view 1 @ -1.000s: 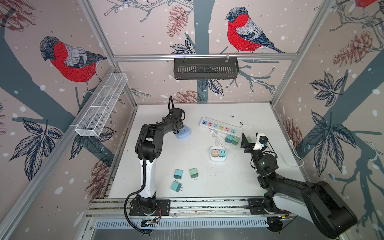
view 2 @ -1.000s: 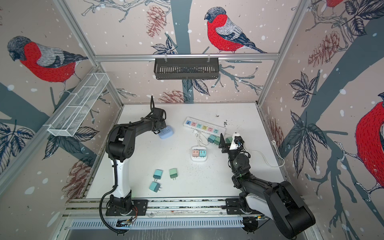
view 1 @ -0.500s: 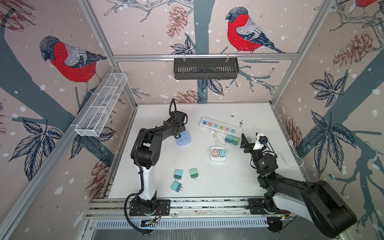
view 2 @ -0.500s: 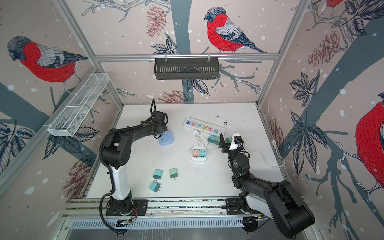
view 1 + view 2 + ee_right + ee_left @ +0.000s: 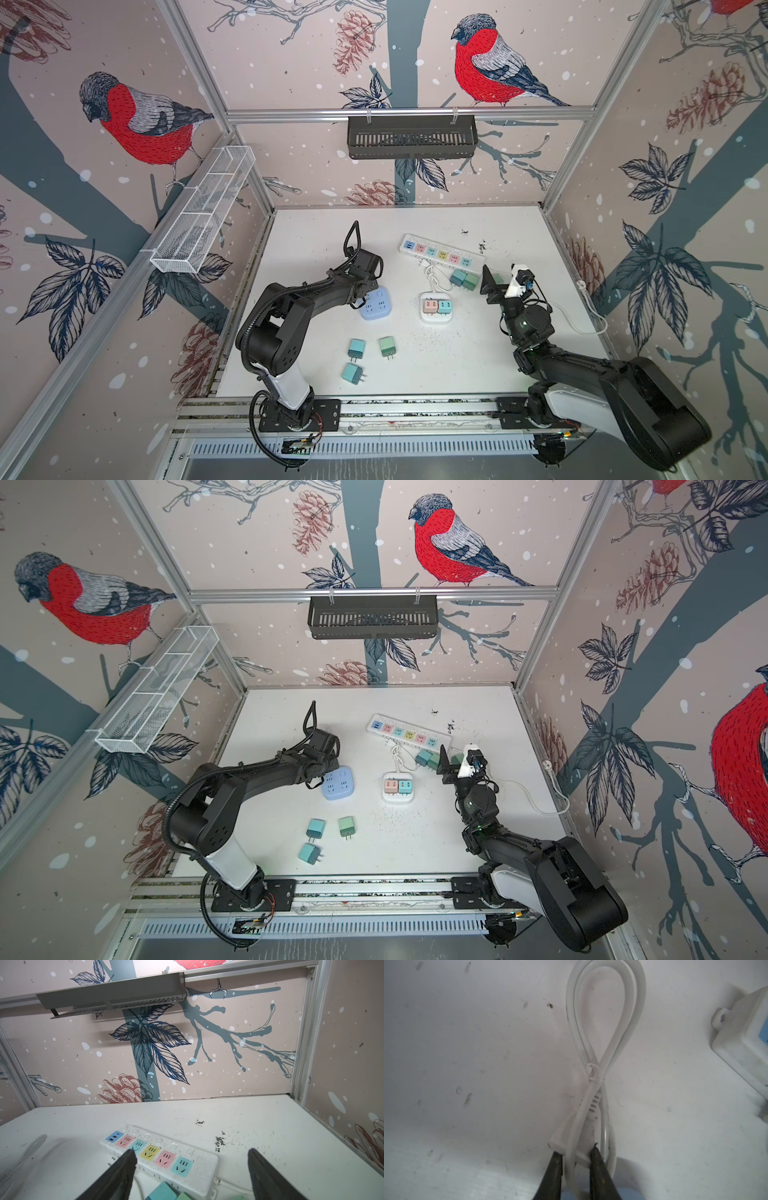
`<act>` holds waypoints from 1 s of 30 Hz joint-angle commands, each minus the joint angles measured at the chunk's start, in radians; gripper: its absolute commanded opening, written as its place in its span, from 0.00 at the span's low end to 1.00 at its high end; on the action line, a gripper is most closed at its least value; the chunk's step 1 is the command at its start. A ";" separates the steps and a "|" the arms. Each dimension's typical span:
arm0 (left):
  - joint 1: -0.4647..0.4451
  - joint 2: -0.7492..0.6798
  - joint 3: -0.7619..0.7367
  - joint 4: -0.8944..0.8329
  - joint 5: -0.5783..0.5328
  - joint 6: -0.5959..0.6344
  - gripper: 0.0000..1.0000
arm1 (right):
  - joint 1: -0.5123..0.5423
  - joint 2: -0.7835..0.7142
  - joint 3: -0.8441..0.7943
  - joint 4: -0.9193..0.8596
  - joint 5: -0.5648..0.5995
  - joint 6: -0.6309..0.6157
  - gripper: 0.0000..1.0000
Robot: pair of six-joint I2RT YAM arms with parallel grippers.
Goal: Insert the plug
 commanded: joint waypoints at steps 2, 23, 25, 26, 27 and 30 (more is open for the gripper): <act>-0.008 -0.037 -0.060 0.100 -0.004 -0.049 0.01 | 0.035 -0.032 0.104 -0.243 0.049 0.026 0.82; -0.014 -0.206 -0.049 0.015 -0.049 0.013 0.96 | 0.850 -0.242 0.192 -0.885 0.505 0.407 0.83; -0.014 -0.302 -0.070 -0.015 -0.084 0.034 0.96 | 0.899 -0.193 0.236 -0.951 0.533 0.454 0.82; -0.013 -0.345 -0.083 -0.025 -0.105 0.041 0.96 | 0.922 -0.173 0.254 -0.974 0.541 0.474 0.82; -0.014 -0.408 -0.105 -0.039 -0.147 0.044 0.96 | 0.944 -0.147 0.272 -0.995 0.545 0.496 0.82; -0.013 -0.590 -0.238 0.003 -0.277 0.043 0.97 | 0.991 -0.068 0.312 -1.006 0.515 0.543 0.80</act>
